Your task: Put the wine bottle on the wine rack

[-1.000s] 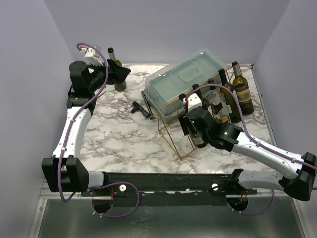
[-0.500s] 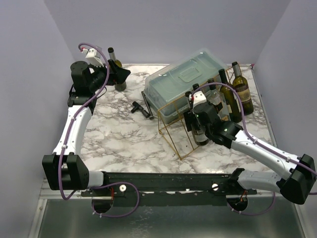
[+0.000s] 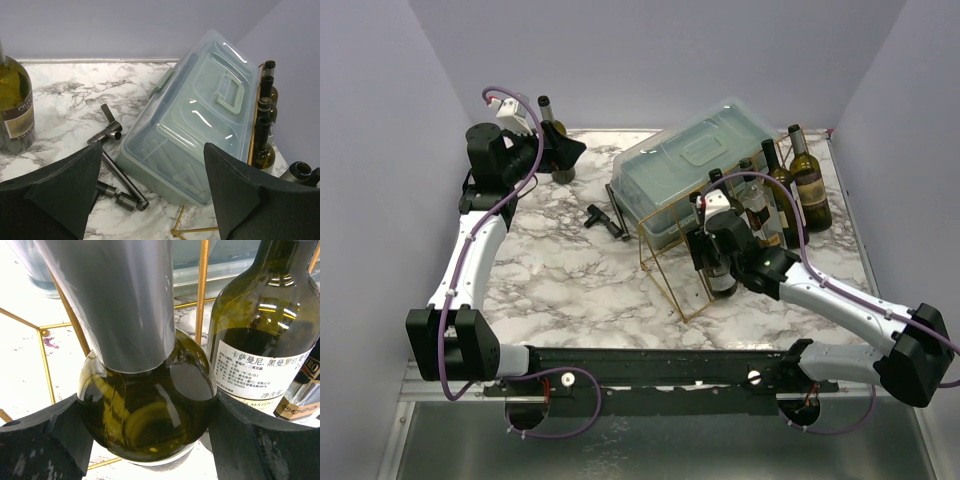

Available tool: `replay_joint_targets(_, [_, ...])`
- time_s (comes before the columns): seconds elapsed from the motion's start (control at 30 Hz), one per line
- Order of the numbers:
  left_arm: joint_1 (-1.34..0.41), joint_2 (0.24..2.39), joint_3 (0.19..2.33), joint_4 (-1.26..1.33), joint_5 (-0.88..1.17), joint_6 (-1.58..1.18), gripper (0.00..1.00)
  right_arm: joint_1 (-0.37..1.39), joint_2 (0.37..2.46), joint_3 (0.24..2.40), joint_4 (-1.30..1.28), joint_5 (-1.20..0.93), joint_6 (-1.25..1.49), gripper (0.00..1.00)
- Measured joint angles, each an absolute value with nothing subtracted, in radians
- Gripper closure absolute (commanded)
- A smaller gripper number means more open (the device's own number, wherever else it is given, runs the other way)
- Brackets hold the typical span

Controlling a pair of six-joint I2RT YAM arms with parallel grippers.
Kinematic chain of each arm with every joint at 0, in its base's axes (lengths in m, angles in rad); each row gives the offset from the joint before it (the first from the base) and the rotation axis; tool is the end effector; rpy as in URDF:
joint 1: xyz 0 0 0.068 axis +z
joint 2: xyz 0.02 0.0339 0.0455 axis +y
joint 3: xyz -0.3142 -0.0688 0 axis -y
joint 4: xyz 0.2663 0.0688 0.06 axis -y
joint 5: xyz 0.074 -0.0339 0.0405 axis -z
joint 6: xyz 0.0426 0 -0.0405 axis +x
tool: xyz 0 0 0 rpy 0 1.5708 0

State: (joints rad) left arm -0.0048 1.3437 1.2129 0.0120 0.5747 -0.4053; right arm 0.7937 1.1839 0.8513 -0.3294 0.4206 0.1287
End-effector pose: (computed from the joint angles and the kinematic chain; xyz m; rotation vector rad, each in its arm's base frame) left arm 0.3300 -0.0247 0.4314 0.0976 1.7302 -0.7880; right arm 0.1960 0.1744 0.3048 -0.4911 2.1107 0.0565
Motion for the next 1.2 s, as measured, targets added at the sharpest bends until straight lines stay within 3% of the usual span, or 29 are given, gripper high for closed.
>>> replay_joint_targets(0.33, [-0.007, 1.345, 1.213, 0.012, 0.575, -0.406, 0.17, 0.79, 1.197, 0.831, -0.292, 0.408, 0.135, 0.96])
replay_joint_targets(0.53, [-0.007, 1.345, 1.213, 0.012, 0.575, -0.406, 0.16, 0.79, 1.203, 0.831, -0.286, 0.405, 0.142, 0.71])
replay_joint_targets(0.67, [-0.007, 1.345, 1.213, 0.012, 0.574, -0.406, 0.17, 0.79, 1.208, 0.831, -0.279, 0.403, 0.142, 0.45])
replay_joint_targets(0.77, [-0.007, 1.345, 1.213, 0.012, 0.575, -0.406, 0.17, 0.79, 1.211, 0.831, -0.275, 0.402, 0.142, 0.32])
replay_joint_targets(1.0, [-0.007, 1.345, 1.213, 0.012, 0.575, -0.406, 0.17, 0.79, 1.213, 0.831, -0.274, 0.398, 0.142, 0.17])
replay_joint_targets(1.2, [-0.007, 1.345, 1.213, 0.012, 0.575, -0.406, 0.16, 0.79, 1.215, 0.833, -0.273, 0.395, 0.143, 0.13])
